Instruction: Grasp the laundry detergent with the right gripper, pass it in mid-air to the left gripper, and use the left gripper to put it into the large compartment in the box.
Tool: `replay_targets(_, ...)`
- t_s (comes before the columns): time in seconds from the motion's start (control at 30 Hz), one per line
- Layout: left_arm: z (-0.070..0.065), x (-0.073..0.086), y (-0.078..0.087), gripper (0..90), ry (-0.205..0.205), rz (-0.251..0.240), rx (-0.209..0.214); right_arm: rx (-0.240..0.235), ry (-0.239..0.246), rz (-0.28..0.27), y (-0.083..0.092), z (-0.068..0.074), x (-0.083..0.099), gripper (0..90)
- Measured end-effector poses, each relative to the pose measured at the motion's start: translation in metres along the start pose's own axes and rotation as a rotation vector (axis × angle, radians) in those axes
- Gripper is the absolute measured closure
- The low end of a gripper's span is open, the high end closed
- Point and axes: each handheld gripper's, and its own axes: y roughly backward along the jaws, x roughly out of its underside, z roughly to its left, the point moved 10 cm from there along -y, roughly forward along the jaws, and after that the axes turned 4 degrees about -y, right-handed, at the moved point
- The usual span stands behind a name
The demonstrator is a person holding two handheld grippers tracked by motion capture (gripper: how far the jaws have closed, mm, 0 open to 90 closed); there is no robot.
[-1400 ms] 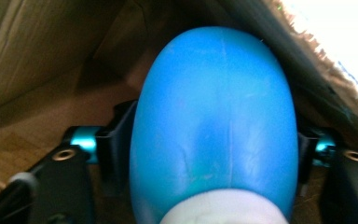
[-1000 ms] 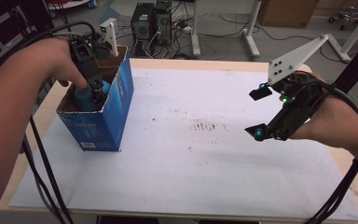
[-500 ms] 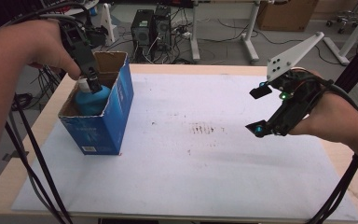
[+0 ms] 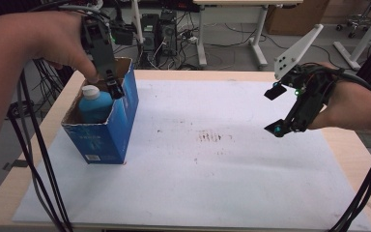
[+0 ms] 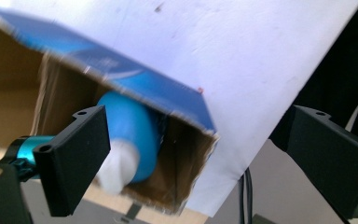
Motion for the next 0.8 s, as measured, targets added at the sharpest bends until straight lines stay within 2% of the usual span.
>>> replay_targets(0.03,0.0,0.0,0.0,6.7,0.0,0.0,0.0,0.0,0.0,0.0,0.0,0.0,0.0,0.7)
replay_targets(0.07,-0.005,-0.008,-0.002,6.6,-0.03,0.001,0.005,-0.004,0.009,0.031,0.0,-0.002,0.0,0.7)
replay_targets(0.1,-0.005,-0.008,-0.002,5.9,-0.03,0.001,0.005,-0.004,0.009,0.031,0.0,-0.002,0.0,0.7)
replay_targets(0.13,-0.01,-0.014,-0.004,5.5,-0.059,0.006,0.01,-0.003,0.015,0.062,0.0,-0.004,0.002,0.7)
replay_targets(0.23,-0.014,-0.021,-0.006,5.5,-0.082,0.005,0.015,-0.005,0.026,0.087,0.0,-0.006,0.003,0.7)
replay_targets(0.27,-0.017,-0.026,-0.007,5.5,-0.106,0.007,0.019,-0.006,0.02,0.104,0.0,-0.007,0.004,0.7)
replay_targets(0.37,-0.02,-0.031,-0.009,5.5,-0.124,0.006,0.024,-0.01,0.03,0.109,-0.001,-0.009,0.004,0.6)
replay_targets(0.47,-0.025,-0.039,-0.013,2.3,-0.162,0.017,0.023,-0.01,0.033,0.137,-0.003,-0.012,0.007,0.7)
replay_targets(0.57,-0.028,-0.043,-0.015,2.2,-0.18,0.021,0.03,-0.013,0.023,0.156,-0.004,-0.012,0.009,0.6)
replay_targets(0.6,-0.03,-0.044,-0.015,2.2,-0.187,0.022,0.036,-0.011,0.037,0.165,-0.005,-0.014,0.01,0.7)
replay_targets(0.8,-0.034,-0.056,-0.02,1.6,-0.233,0.022,0.03,-0.013,0.024,0.214,-0.004,-0.017,0.014,0.6)
